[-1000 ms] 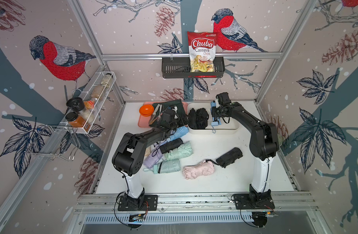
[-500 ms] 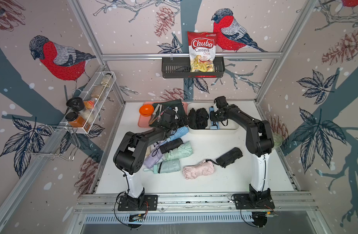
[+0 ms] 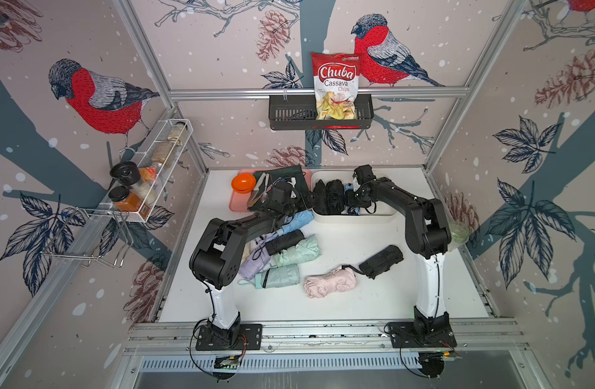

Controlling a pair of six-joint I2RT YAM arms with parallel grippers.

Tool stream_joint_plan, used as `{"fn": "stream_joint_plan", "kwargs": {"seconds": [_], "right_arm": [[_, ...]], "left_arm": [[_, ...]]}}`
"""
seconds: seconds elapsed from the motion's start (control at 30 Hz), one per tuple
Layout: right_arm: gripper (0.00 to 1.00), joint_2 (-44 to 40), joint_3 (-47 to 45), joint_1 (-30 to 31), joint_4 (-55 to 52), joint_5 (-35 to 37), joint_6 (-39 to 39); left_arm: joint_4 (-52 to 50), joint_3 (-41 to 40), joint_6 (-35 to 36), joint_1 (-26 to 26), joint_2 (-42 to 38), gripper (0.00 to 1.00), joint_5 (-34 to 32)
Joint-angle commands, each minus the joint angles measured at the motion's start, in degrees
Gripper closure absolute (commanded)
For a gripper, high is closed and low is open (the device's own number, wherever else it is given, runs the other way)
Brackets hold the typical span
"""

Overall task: Put the umbrella into the storage box
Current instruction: Place the umbrella in the storage box.

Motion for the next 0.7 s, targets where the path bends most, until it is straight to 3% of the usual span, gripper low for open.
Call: {"fn": "stream_joint_plan", "kwargs": {"seconds": [0.0, 0.3, 0.67], "right_arm": [[0.3, 0.1, 0.1, 0.0, 1.0, -1.1, 0.8], [0.22, -2.4, 0.7, -0.4, 0.1, 0.1, 0.5], [0.26, -7.4, -0.4, -0.7, -0.3, 1.8, 0.9]], "left_arm": [[2.9, 0.5, -0.5, 0.1, 0.0, 0.07, 0.2], [2.9, 0.6, -0.6, 0.1, 0.0, 0.07, 0.2], [1.5, 1.2, -0.1, 0.1, -0.3, 0.07, -0.6]]}}
